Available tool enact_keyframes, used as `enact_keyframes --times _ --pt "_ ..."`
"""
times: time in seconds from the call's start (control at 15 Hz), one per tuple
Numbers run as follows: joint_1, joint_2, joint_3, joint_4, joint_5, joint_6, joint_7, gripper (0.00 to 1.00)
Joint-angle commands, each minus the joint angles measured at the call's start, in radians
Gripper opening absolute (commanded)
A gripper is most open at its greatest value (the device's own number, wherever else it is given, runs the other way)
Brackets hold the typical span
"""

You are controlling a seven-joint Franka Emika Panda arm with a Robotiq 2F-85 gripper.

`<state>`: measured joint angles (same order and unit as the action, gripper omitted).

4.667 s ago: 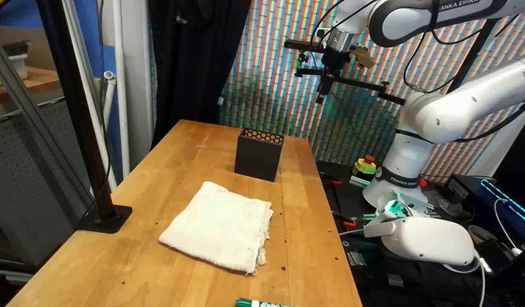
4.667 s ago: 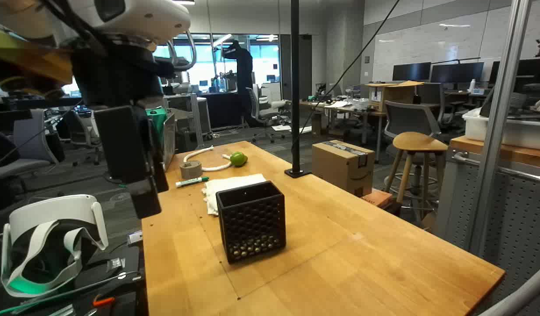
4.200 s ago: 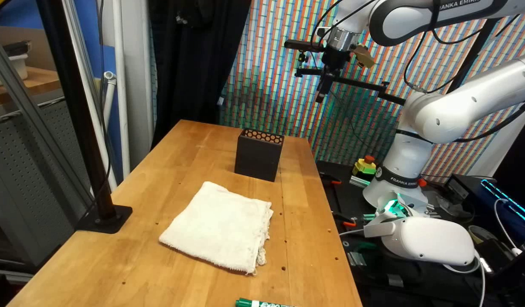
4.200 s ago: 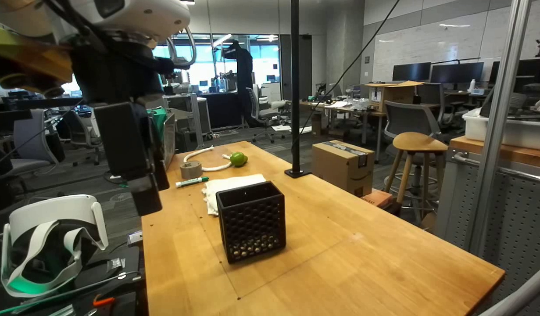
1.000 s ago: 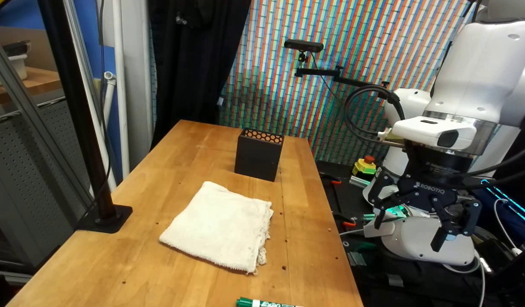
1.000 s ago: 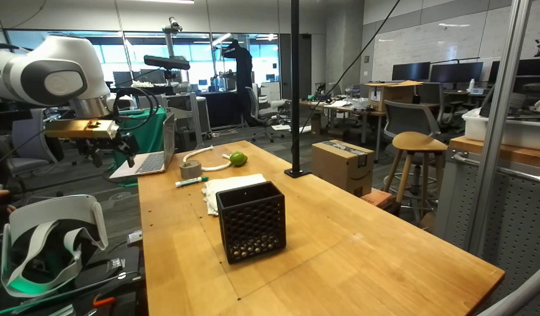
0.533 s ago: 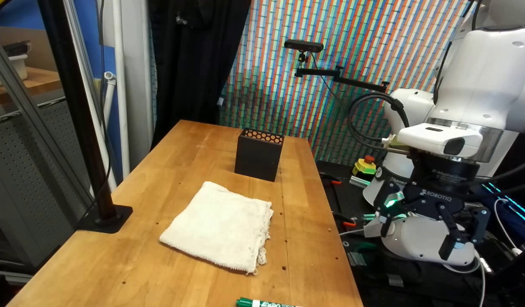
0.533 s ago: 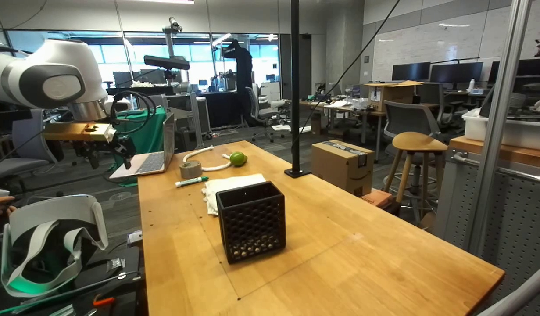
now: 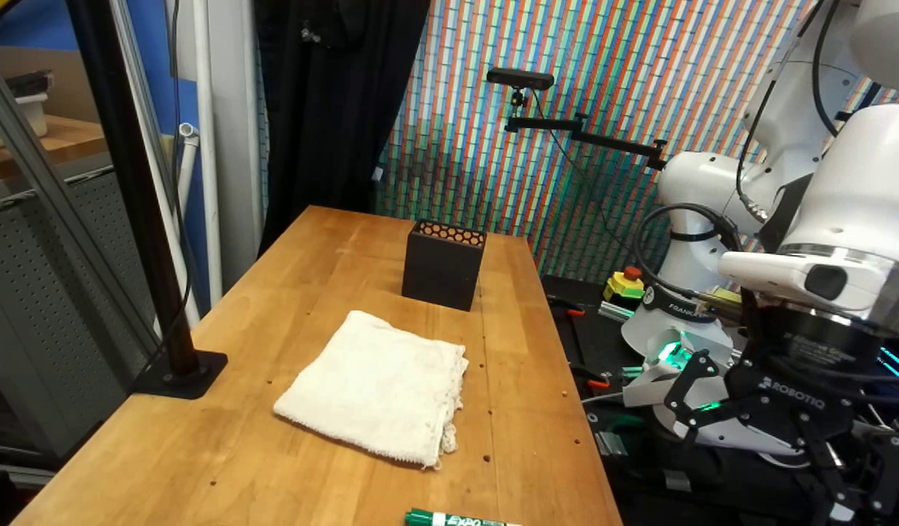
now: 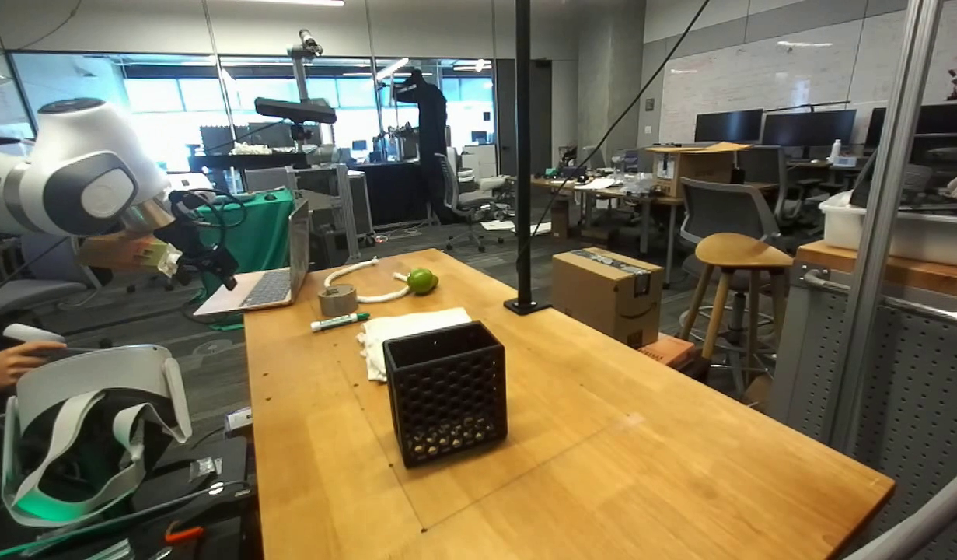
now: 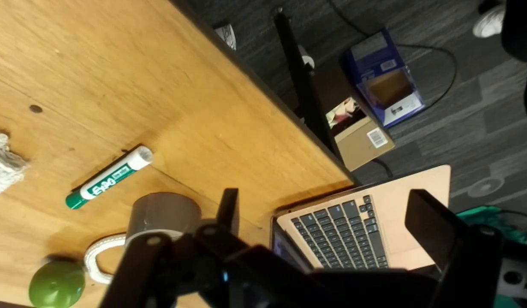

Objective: Put the marker on the cloth, fold the cloth and put it in the box

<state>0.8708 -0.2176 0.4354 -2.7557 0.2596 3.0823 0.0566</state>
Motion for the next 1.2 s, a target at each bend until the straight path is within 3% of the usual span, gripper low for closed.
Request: enact_keyframes --times 0.0,0.2,0.4,0.8,1.13 --pt "-0.271 -0.021 0.156 0.004 -0.207 0.071 0.211 1.0" --pt "-0.505 -0.086 0.285 0.044 -0.325 0.026 0.332 1.0" --pt "-0.734 -0.107 0.478 0.102 -0.382 -0.008 0.442 1.0" --pt "-1.074 -0.139 0.946 0.192 -0.45 -0.05 0.655 1.0" --pt "-1.447 -0.225 1.325 0.326 -0.432 -0.042 0.698 1.0"
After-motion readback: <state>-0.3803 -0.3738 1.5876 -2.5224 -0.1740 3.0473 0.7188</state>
